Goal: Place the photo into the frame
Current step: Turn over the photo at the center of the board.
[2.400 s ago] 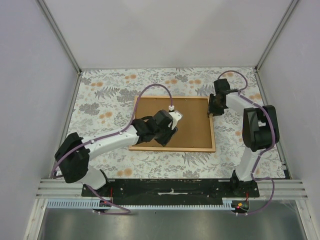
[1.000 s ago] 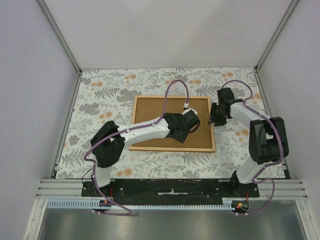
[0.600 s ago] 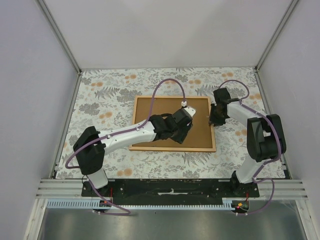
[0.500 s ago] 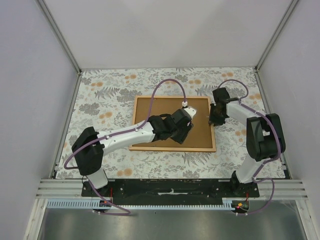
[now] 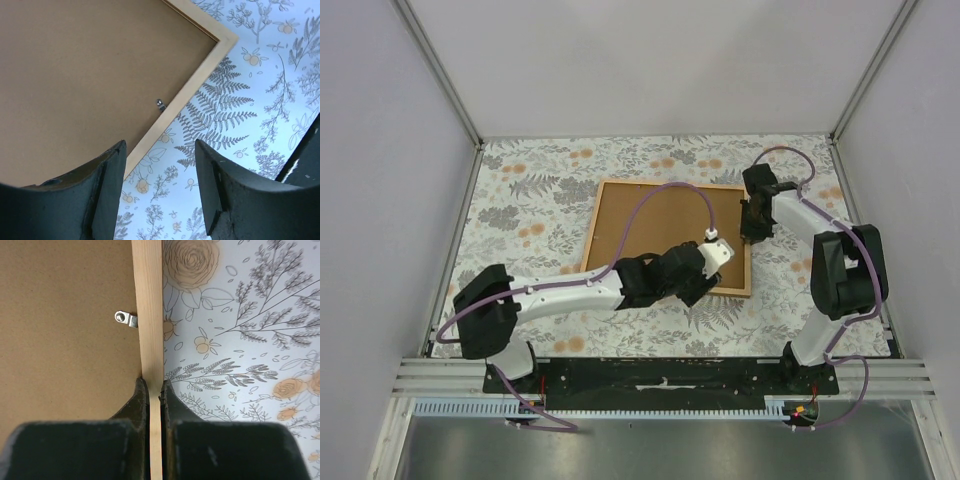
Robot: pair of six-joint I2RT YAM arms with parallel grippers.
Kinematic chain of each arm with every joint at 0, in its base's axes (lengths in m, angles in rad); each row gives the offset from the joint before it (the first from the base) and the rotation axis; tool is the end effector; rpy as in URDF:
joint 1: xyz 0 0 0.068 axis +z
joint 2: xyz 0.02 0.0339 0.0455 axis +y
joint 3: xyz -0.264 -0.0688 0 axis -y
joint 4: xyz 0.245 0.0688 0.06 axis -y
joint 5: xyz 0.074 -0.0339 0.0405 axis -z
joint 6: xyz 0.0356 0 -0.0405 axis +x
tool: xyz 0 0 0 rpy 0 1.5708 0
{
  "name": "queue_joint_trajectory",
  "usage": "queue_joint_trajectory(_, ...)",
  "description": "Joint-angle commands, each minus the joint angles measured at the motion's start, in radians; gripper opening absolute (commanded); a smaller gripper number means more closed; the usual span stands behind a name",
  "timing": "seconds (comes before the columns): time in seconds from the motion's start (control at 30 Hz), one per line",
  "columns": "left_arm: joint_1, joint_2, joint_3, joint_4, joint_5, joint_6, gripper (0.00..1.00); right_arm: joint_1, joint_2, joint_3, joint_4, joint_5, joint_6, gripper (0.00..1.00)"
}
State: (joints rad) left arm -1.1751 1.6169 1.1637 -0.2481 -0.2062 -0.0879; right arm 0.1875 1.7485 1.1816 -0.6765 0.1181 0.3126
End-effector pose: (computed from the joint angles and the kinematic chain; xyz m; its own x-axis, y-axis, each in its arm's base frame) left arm 0.1462 -0.3311 0.2537 -0.3217 0.5473 -0.7726 0.8178 0.5719 0.0645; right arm 0.3355 0.0594 0.1888 -0.9307 0.1343 -0.3403 0.1454 0.9893 -0.0073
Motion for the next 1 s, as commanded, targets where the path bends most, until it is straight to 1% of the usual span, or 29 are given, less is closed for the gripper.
queue_joint_trajectory(0.0, -0.060, -0.080, -0.138, 0.295, -0.061, 0.296, 0.63, 0.001, -0.060, 0.116, -0.070, 0.052, 0.000, 0.00)
queue_joint_trajectory(0.03, -0.069, -0.097, -0.186, 0.369, -0.064, 0.350, 0.64, 0.001, -0.064, 0.131, -0.084, 0.054, -0.003, 0.00)
queue_joint_trajectory(0.2, -0.101, -0.137, -0.361, 0.584, -0.035, 0.572, 0.64, 0.004, -0.072, 0.191, -0.135, 0.058, -0.004, 0.00)
queue_joint_trajectory(0.27, -0.130, -0.129, -0.415, 0.670, -0.071, 0.638, 0.64, 0.007, -0.076, 0.207, -0.150, 0.058, -0.004, 0.00)
queue_joint_trajectory(0.37, -0.158, -0.106, -0.461, 0.765, -0.113, 0.672, 0.65, 0.010, -0.070, 0.223, -0.167, 0.055, -0.003, 0.00)
queue_joint_trajectory(0.47, -0.187, -0.057, -0.530, 0.949, -0.198, 0.743, 0.65, 0.012, -0.069, 0.231, -0.176, 0.052, -0.001, 0.00)
queue_joint_trajectory(0.63, -0.233, 0.076, -0.595, 1.269, -0.334, 0.899, 0.65, 0.013, -0.070, 0.237, -0.187, 0.038, 0.002, 0.00)
queue_joint_trajectory(0.77, -0.242, 0.136, -0.598, 1.331, -0.361, 0.927, 0.66, 0.015, -0.076, 0.243, -0.190, 0.035, -0.001, 0.00)
queue_joint_trajectory(0.83, -0.242, 0.188, -0.587, 1.418, -0.421, 0.991, 0.66, 0.013, -0.076, 0.250, -0.195, 0.034, 0.000, 0.00)
queue_joint_trajectory(0.9, -0.242, 0.241, -0.581, 1.454, -0.429, 1.059, 0.66, 0.013, -0.078, 0.251, -0.198, 0.032, 0.000, 0.00)
queue_joint_trajectory(0.97, -0.241, 0.274, -0.570, 1.474, -0.430, 1.082, 0.66, 0.015, -0.075, 0.253, -0.198, 0.028, 0.000, 0.00)
